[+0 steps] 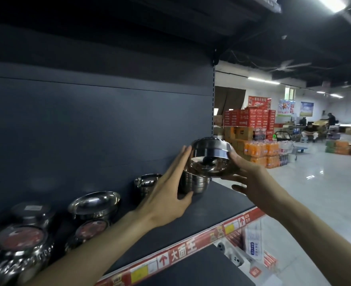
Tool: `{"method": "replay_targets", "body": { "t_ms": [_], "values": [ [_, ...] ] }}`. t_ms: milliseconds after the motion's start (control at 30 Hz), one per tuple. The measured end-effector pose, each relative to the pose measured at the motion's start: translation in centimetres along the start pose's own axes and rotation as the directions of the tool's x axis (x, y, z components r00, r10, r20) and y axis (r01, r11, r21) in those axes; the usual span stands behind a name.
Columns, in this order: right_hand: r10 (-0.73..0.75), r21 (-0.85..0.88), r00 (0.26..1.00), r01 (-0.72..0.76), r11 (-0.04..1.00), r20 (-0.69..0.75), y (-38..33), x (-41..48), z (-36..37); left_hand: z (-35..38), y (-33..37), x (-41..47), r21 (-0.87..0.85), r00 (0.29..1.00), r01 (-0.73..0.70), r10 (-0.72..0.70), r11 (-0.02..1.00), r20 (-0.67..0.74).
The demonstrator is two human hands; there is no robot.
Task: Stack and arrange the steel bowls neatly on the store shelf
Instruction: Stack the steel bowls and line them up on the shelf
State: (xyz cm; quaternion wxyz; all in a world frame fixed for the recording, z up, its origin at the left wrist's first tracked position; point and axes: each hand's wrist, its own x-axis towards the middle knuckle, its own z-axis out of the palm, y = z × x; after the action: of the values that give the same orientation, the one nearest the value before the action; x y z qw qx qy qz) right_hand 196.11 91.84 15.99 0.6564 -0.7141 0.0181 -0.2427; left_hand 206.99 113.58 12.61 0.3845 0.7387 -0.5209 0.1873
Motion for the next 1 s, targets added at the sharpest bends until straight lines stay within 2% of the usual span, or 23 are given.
{"method": "replay_targets", "body": {
  "t_ms": [100,233,367,467,633,700,833,900,1000],
  "values": [
    [0.048,0.074,0.999,-0.047,0.996,-0.009,-0.6,-0.2,-0.4,-0.2,-0.4,-0.1,0.091,0.996,-0.083,0.080,0.992,0.035],
    [0.157,0.032,0.988,-0.157,0.987,0.004,-0.9,-0.5,-0.7,-0.4,-1.5,0.2,0.233,0.983,-0.179,0.185,0.956,-0.001],
    [0.228,-0.014,0.974,-0.227,0.974,0.019,-0.9,-0.6,-0.4,-0.8,-1.4,0.4,0.108,0.980,-0.188,0.193,0.976,-0.043],
    [0.198,-0.052,0.980,-0.198,0.979,-0.005,-0.9,-0.7,0.0,-1.0,-1.7,0.7,0.071,0.980,-0.182,0.187,0.981,-0.071],
    [0.108,-0.032,0.994,-0.109,0.994,-0.032,-0.8,-0.9,1.3,-0.8,-1.8,0.7,-0.194,0.993,0.009,-0.031,0.981,-0.114],
    [0.069,-0.004,0.997,-0.069,0.998,-0.033,-0.8,-1.0,1.9,-0.6,-1.1,0.8,-0.368,0.992,0.090,-0.116,0.926,-0.049],
    [0.024,0.034,0.999,-0.022,0.999,-0.037,0.1,-1.0,2.4,-0.4,-1.1,1.4,-0.655,0.969,0.204,-0.246,0.728,0.028],
    [0.013,0.001,1.000,-0.013,1.000,-0.020,0.6,-1.1,2.5,-0.5,-1.2,1.5,-0.737,0.955,0.233,-0.292,0.635,0.051],
    [0.002,-0.052,1.000,-0.001,0.999,0.029,1.5,-1.3,2.5,-0.4,-1.3,1.6,-0.791,0.949,0.250,-0.305,0.559,0.084]
  ]
}}
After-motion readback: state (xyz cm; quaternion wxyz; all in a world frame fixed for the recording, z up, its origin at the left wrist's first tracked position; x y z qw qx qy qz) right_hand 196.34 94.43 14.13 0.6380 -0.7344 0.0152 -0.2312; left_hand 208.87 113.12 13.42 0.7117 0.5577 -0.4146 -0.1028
